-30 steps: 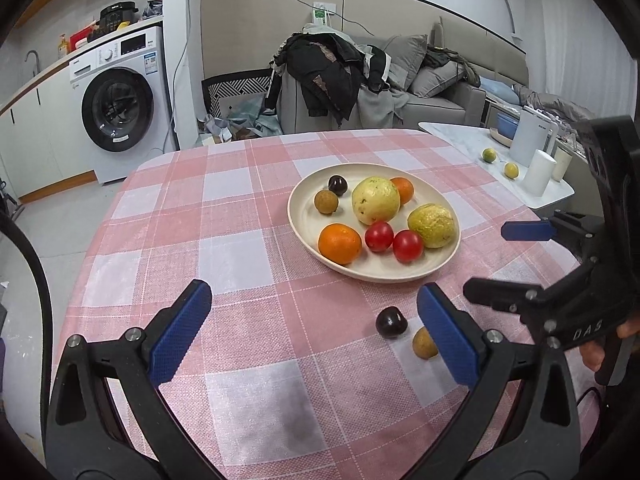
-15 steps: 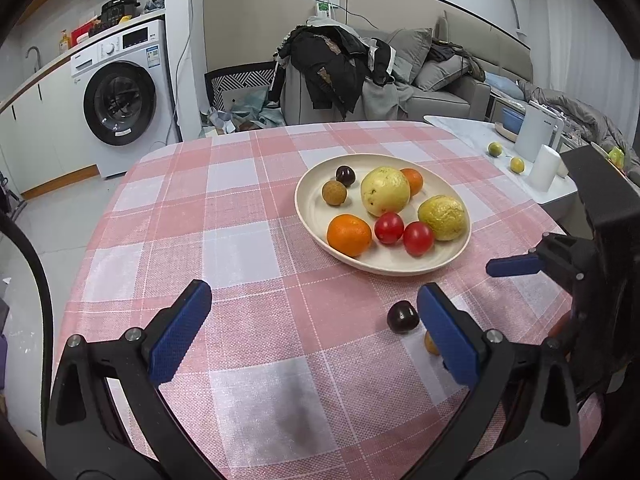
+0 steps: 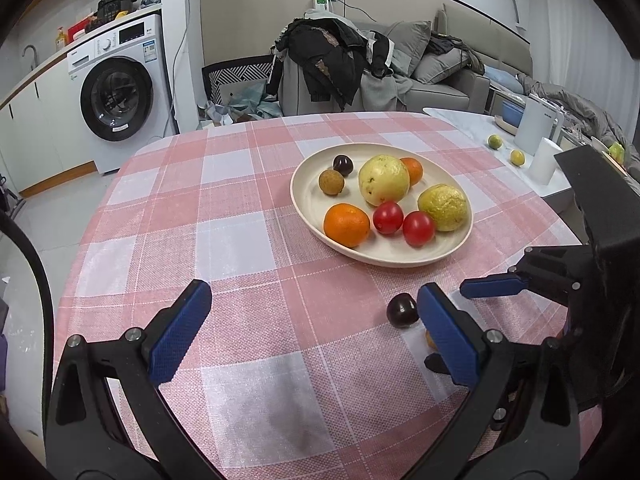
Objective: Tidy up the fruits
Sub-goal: 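Close the right tool on the remaining small brown fruit, then grasp the dark plum with the left tool while the right tool lifts its brown fruit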
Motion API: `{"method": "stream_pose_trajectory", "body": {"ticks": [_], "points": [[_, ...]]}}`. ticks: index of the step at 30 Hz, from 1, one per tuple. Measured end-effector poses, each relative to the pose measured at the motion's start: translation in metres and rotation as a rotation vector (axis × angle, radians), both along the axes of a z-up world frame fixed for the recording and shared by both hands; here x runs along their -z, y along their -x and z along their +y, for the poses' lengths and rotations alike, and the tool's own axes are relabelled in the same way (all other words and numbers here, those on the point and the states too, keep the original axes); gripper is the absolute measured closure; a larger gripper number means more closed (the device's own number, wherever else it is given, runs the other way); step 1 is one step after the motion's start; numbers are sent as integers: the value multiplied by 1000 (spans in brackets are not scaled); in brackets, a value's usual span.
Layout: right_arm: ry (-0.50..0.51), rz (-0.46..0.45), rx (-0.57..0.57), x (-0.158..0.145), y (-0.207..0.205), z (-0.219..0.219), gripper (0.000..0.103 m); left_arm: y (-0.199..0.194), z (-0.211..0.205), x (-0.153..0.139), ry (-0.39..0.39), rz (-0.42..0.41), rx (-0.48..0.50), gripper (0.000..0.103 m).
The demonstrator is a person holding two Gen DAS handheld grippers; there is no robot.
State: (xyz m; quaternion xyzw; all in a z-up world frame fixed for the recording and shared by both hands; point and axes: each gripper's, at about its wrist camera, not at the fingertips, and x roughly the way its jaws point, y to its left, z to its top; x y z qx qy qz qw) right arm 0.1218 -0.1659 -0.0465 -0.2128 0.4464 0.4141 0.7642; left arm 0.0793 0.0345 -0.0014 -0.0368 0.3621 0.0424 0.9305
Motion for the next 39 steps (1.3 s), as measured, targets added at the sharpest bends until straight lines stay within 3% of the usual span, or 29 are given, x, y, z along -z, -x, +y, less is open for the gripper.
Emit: {"method": "stream_pose_trajectory", "body": {"ticks": [8,11,12,21,34,39], "points": [[-12,5,-30,-2,5,3,54,-1,-2,4,0,7,9,0],[-18,3,-47,-3,9,4,67,-1,-2,4,0,8,9,0],[-21,3,-53,-3,10,5,75,-1,-2,4,0,9,9,0],[-43,-16,-52,-14,8,-5,76,-3,-4,8,-1,26,19,0],[-91,-39,36,-35,-13,-35,76,-21,-25,40,48,139,78,1],[-101,-47,47,-40,-16,-40,76,-30,-37,54,44,185,111,16]]}}
